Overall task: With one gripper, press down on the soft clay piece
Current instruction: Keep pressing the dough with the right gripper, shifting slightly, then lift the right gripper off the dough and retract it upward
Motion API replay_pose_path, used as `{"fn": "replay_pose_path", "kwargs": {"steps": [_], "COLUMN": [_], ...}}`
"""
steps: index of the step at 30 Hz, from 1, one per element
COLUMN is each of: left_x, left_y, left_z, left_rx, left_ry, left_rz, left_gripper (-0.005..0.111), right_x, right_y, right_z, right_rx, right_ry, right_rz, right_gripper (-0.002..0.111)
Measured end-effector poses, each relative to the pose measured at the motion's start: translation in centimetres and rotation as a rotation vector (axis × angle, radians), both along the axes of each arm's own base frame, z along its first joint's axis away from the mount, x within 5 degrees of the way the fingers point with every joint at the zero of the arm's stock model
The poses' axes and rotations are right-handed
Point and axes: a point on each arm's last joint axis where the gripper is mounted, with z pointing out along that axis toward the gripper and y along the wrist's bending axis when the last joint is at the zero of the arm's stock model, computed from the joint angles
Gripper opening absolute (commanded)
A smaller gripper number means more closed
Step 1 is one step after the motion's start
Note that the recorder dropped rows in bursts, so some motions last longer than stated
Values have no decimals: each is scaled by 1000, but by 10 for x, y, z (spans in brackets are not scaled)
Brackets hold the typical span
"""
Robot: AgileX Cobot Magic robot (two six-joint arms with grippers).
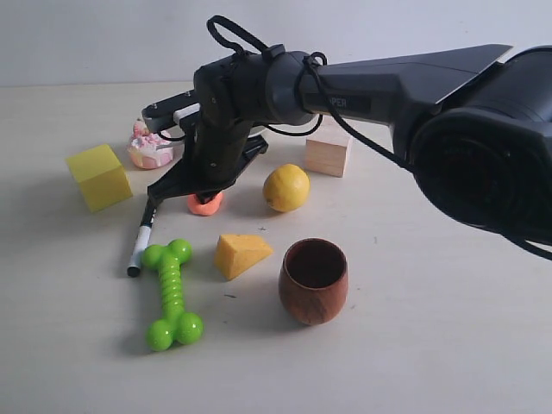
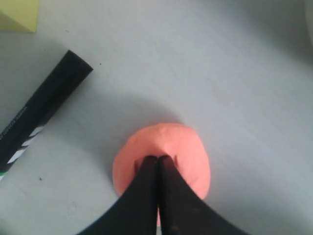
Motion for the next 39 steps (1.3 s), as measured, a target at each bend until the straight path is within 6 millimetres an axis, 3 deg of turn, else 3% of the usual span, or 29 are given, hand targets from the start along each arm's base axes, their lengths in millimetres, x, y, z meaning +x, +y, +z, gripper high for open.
{"fn": "replay_pose_path", "kwargs": {"steps": [5, 9, 34, 39], "left_x": [0, 0, 0, 0], "left_y": [0, 0, 0, 0], "left_z": [0, 0, 0, 0], "left_rx": [0, 0, 0, 0], "left_ry": [0, 0, 0, 0], "left_rz": [0, 0, 0, 0], "left_gripper": [0, 0, 0, 0], "right_x": [0, 0, 1, 1], "right_y": [0, 0, 4, 4], "right_z": [0, 0, 10, 10], "right_rx": [0, 1, 13, 13], "right_ry": [3, 4, 10, 10], "right_rz": [-1, -2, 1, 1], "right_gripper": [15, 19, 19, 8]}}
